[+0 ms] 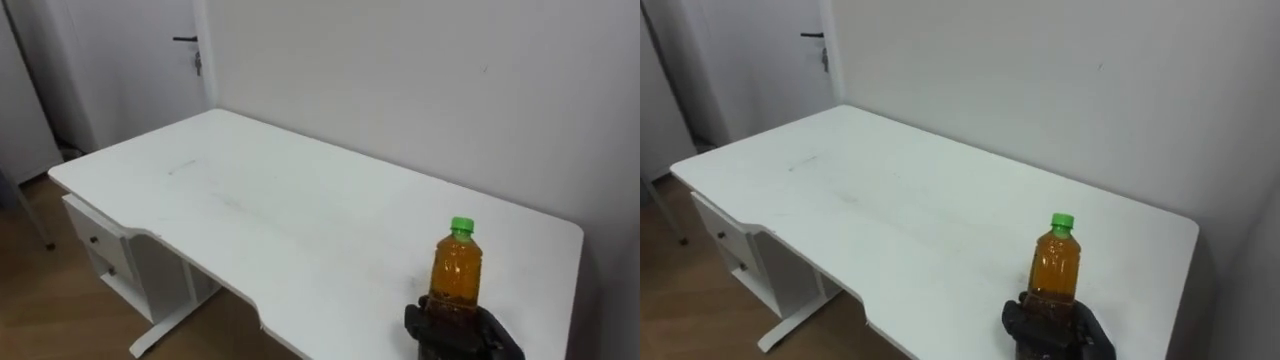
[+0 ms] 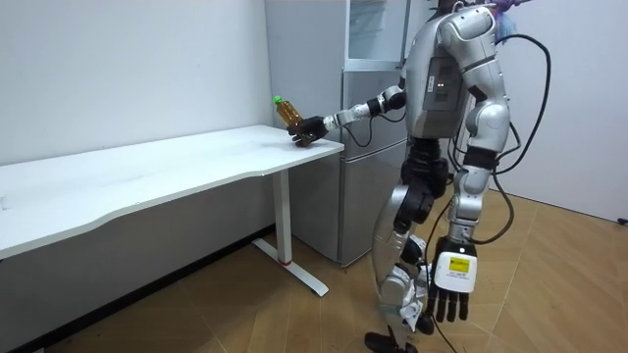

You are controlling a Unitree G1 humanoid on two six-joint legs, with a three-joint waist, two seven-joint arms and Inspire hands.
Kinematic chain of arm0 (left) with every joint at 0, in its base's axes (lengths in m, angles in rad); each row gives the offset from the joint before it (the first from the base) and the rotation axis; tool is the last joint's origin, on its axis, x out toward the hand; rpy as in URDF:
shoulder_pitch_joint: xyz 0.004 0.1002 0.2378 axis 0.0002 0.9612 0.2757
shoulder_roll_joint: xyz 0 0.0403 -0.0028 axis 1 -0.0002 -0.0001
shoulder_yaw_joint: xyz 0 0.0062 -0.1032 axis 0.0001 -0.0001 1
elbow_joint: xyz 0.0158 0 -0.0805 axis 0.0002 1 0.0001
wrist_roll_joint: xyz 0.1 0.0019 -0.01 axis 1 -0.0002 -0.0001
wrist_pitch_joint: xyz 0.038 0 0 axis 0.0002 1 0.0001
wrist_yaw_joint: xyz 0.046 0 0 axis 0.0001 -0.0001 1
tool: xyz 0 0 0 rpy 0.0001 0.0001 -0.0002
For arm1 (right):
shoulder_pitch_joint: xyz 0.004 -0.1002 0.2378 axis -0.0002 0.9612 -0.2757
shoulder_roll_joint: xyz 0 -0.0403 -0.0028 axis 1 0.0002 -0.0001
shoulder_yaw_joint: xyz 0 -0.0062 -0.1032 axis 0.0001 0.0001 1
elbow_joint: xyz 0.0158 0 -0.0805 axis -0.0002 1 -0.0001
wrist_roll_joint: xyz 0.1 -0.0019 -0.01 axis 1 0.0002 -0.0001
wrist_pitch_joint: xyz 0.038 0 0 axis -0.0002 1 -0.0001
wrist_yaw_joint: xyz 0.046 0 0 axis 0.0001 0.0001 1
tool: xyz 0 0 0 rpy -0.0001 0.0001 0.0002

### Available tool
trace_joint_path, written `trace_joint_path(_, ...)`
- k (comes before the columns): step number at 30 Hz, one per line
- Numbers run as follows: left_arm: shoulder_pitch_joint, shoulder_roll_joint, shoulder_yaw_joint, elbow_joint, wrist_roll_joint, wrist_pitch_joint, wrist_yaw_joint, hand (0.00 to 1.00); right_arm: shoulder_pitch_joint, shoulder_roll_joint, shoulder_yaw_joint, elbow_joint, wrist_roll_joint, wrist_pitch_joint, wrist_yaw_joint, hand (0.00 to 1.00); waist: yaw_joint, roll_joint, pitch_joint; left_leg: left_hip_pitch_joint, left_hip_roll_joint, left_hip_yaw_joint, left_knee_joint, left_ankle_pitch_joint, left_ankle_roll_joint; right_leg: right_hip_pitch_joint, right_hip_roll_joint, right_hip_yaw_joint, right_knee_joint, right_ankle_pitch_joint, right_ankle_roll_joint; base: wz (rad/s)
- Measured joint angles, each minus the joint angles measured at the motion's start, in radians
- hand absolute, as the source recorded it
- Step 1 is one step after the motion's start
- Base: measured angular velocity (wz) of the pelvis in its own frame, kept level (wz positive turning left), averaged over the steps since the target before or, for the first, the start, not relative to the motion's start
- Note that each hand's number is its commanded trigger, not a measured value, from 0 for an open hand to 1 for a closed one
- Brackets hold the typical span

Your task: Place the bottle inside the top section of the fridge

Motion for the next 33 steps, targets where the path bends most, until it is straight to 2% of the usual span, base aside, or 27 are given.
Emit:
trace_joint_path(5,-0.019,0.006,0.008,-0.007,0.007,-0.014,-0.002,0.0,0.01,-0.02,0.0,-0.082,-0.032,0.058,0.029,1.0,-0.027,-0.004,-0.0023,-0.001,0.003,0.018,-0.009,0.0,0.002,-0.013,0.0,0.027,0.005,0.001,-0.001,-0.06)
trace_joint_path(7,-0.026,0.01,0.009,-0.007,0.008,-0.013,-0.003,0.0,0.012,-0.022,0.001,-0.105,-0.042,0.06,0.045,1.0,-0.045,-0.008,-0.0041,0.006,0.005,0.028,-0.01,0.0,0.002,-0.008,0.001,0.03,0.004,0.001,-0.001,-0.09)
trace_joint_path(10,-0.034,0.014,0.009,-0.003,0.008,-0.014,-0.012,0.0,0.012,-0.022,0.001,-0.144,-0.042,0.072,0.054,1.0,-0.05,-0.012,-0.0056,0.04,0.009,0.053,-0.031,0.0,0.002,0.007,0.001,0.051,0.003,0.001,-0.001,-0.2)
trace_joint_path(12,-0.047,0.018,0.009,0.008,0.008,-0.013,-0.014,0.0,0.013,-0.025,0.0,-0.176,-0.042,0.073,0.055,1.0,-0.059,-0.017,-0.0043,0.052,0.011,0.059,-0.035,0.0,0.002,0.016,0.002,0.054,0.001,0.001,-0.001,-0.12)
trace_joint_path(13,-0.052,0.019,0.012,0.011,0.009,-0.013,-0.016,0.0,0.013,-0.027,-0.003,-0.205,-0.058,0.08,0.053,1.0,-0.074,-0.021,-0.007,0.056,0.011,0.059,-0.035,0.0,0.002,0.02,0.002,0.054,-0.001,0.001,-0.001,-0.05)
trace_joint_path(15,-0.059,0.019,0.022,0.013,0.009,-0.013,-0.018,0.0,0.013,-0.043,-0.003,-0.263,-0.087,0.096,0.054,1.0,-0.077,-0.024,-0.0074,0.068,0.012,0.071,-0.048,0.001,0.002,0.021,0.002,0.065,-0.001,0.001,-0.001,-0.15)
trace_joint_path(17,-0.066,0.021,0.024,0.017,0.01,-0.01,-0.021,0.0,0.013,-0.061,-0.004,-0.341,-0.117,0.106,0.062,1.0,-0.098,-0.027,-0.0095,0.075,0.013,0.077,-0.049,0.001,0.002,0.026,0.002,0.07,-0.001,0.001,0.0,-0.09)
trace_joint_path(23,-0.097,0.023,0.024,0.073,0.009,-0.001,-0.038,0.0,0.013,-0.075,-0.008,-0.442,-0.124,0.12,0.121,1.0,-0.106,-0.037,-0.0116,0.092,0.015,0.098,-0.06,0.0,0.002,0.022,0.003,0.094,0.0,0.002,0.0,-0.11)
trace_joint_path(26,-0.087,0.025,0.025,0.073,0.003,-0.001,-0.04,0.0,0.013,-0.079,-0.025,-0.501,-0.123,0.158,0.131,1.0,-0.115,-0.035,-0.011,0.095,0.017,0.103,-0.063,0.0,0.003,0.021,0.008,0.113,-0.002,0.008,0.001,-0.13)
trace_joint_path(33,-0.085,0.031,0.06,0.082,-0.001,-0.022,-0.037,0.0,0.011,-0.11,-0.09,-0.636,-0.115,0.163,0.13,1.0,-0.128,-0.03,-0.0084,0.113,0.02,0.116,-0.07,-0.001,0.003,0.025,0.019,0.146,-0.011,0.014,0.0,-0.09)
